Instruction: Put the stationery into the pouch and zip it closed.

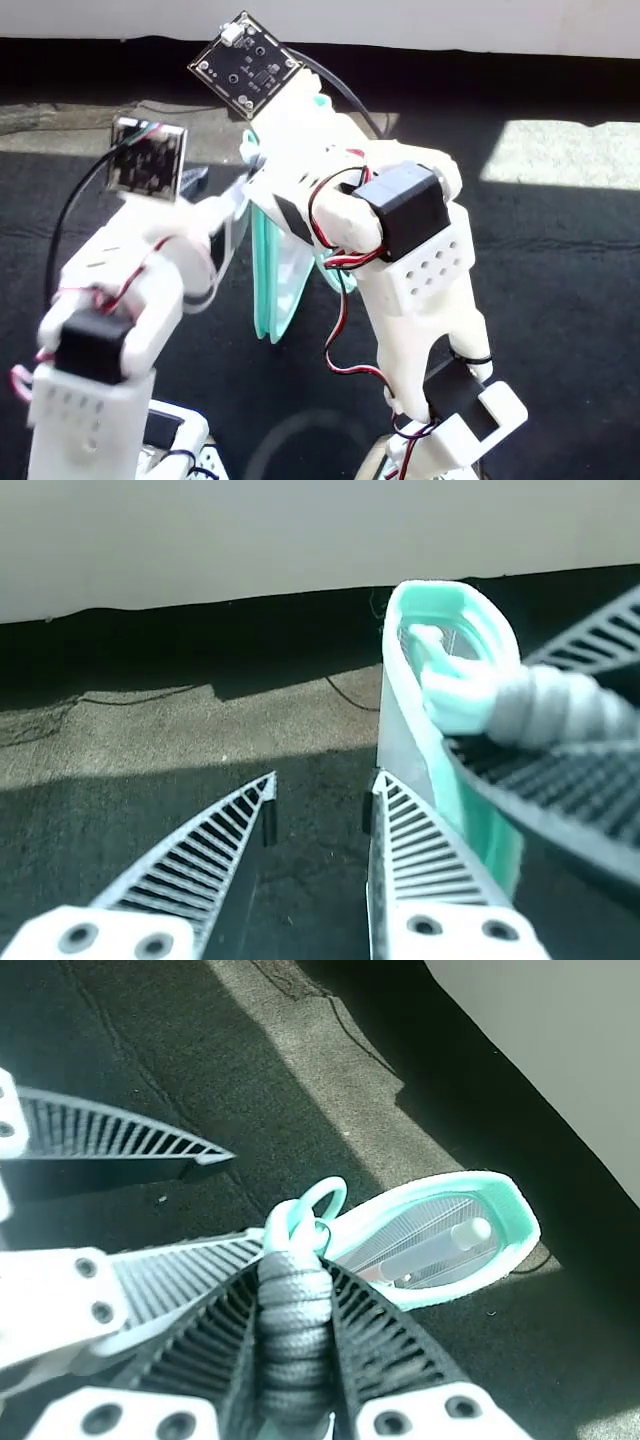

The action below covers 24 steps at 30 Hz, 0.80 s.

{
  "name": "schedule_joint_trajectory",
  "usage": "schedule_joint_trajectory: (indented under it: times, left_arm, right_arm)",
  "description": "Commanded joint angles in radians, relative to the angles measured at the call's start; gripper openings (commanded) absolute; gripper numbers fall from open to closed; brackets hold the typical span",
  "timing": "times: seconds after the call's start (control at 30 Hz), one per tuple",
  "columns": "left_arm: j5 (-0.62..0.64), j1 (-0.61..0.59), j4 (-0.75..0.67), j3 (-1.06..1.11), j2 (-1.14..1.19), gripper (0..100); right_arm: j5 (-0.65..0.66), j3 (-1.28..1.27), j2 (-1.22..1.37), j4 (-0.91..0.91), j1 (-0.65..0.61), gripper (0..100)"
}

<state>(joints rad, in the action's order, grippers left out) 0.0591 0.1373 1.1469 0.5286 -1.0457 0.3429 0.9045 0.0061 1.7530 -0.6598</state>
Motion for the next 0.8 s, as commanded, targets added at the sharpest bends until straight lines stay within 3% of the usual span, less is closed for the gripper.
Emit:
schedule_joint_trajectory:
  times: [0.0, 0.1, 0.27, 0.43, 0.77]
  left_arm:
    - [0.005, -0.001, 0.130, -0.076, -0.099, 19]
    - [0.005, -0.001, 0.181, -0.076, -0.180, 25]
    - [0.006, 0.005, 0.207, -0.074, -0.291, 26]
    - [0.006, 0.137, 0.199, -0.070, -0.311, 25]
    - [0.005, 0.173, -0.066, 0.039, -0.139, 23]
  right_arm:
    - [-0.003, -0.004, -0.021, -0.005, -0.001, 0.7]
    - [-0.003, -0.008, -0.021, -0.044, -0.001, 0.7]
    - [-0.003, -0.010, -0.021, -0.070, -0.001, 0.7]
    - [-0.003, -0.010, -0.021, -0.070, -0.002, 0.7]
    - [-0.003, -0.010, -0.025, -0.064, -0.002, 0.7]
